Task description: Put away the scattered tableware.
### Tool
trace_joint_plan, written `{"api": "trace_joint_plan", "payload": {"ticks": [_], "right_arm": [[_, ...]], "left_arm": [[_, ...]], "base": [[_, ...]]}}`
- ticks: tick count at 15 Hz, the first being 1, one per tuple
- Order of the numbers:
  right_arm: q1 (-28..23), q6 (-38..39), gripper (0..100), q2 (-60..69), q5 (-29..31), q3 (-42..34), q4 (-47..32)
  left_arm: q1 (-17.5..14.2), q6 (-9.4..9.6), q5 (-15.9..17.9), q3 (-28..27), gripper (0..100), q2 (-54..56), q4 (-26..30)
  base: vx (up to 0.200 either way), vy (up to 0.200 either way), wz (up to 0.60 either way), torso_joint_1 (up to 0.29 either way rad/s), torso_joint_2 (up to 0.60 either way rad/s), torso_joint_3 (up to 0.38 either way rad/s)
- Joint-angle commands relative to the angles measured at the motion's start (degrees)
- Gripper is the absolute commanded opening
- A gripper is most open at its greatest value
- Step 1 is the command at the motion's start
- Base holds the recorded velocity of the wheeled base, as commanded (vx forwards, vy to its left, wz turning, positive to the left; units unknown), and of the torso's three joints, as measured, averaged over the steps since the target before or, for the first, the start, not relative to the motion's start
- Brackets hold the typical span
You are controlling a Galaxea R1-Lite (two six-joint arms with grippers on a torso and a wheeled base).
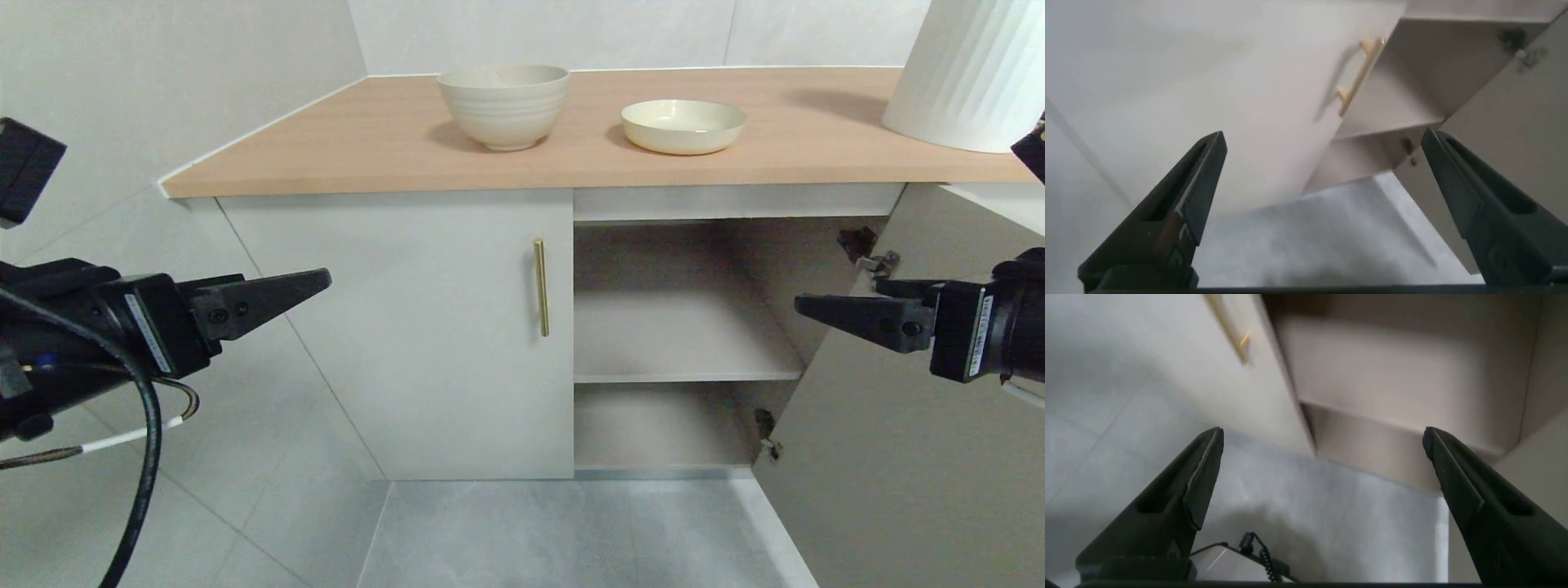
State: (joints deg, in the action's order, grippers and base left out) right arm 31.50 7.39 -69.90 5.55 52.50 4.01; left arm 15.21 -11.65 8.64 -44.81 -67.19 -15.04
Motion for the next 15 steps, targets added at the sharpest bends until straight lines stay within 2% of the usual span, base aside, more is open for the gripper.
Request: {"api": "trace_joint_plan", "payload": {"ticks": [1, 5, 8, 15], "right_arm": [[-0.04, 0.00, 100, -0.15, -0.01, 0.05, -0.06], [-0.04, 0.00, 100, -0.06, 0.08, 0.23, 0.03], [-0.04, 0.70, 100, 1.35, -0.19, -0.30, 0.38], [-0.04, 0.43, 100, 2.58, -0.54, -1.44, 0.21]], "left_arm": [[-0.01, -0.04, 0.06, -0.01, 100, -0.74, 0.01], [-0.01, -0.30, -0.47, -0.01, 100, -0.74, -0.34], [-0.01, -1.62, -0.47, -0.28, 100, 0.31, -0.43], [-0.01, -1.79, -0.38, -0.54, 100, 0.93, -0.34]], "base": [[0.200, 0.000, 0.00, 0.002, 0.00, -0.002], [0.200, 0.000, 0.00, 0.002, 0.00, 0.005], [0.000, 0.000, 0.00, 0.000, 0.00, 0.000], [0.000, 0.000, 0.00, 0.000, 0.00, 0.000]]}}
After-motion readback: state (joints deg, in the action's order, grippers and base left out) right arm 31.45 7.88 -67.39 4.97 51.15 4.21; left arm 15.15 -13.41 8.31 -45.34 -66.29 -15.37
